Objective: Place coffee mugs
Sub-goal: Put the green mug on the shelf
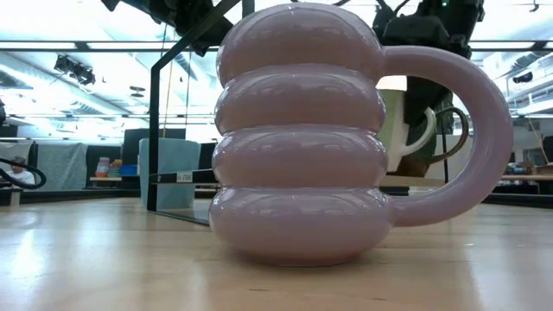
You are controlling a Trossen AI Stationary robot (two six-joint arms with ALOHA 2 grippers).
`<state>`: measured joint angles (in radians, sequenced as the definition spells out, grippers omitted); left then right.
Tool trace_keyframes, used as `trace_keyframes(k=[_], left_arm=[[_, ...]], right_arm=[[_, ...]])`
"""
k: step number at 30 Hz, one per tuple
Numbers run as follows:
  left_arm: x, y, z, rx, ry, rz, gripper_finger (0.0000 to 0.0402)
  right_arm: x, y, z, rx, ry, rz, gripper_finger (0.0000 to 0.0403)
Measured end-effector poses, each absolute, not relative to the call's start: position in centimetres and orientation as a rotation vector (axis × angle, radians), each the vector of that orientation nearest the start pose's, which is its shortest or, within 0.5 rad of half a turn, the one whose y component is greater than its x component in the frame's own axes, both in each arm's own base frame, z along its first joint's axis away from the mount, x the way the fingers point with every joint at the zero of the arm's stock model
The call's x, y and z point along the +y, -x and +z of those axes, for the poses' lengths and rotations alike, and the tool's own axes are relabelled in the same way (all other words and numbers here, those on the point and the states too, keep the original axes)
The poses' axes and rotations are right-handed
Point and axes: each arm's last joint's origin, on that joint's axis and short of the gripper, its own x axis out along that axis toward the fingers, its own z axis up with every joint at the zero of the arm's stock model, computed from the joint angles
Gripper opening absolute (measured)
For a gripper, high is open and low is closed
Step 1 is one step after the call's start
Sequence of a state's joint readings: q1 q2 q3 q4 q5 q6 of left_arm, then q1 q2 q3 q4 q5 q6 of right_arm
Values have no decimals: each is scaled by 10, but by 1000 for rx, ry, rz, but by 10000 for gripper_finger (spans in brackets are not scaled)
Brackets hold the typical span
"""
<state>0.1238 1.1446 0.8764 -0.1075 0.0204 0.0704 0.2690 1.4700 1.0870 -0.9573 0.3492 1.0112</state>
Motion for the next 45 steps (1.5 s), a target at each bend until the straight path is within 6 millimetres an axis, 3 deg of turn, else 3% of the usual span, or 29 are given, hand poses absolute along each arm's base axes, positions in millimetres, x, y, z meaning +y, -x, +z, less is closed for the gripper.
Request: trace_keyframes(k=[8,15,33,45], left_arm=[[31,-251,301,383,-39,89,64],[31,-250,299,400,-38,89,64],[30,-249,297,428,-37,87,64],[31,-247,292,485,-22,90,64]], right_arm=[[53,-257,231,1114,-484,-684,70],[49,-258,229,1110,-483,-695,98],[36,-269,231,1028,-480,-686,99],[37,-266,237,1076,-494,-614,110]])
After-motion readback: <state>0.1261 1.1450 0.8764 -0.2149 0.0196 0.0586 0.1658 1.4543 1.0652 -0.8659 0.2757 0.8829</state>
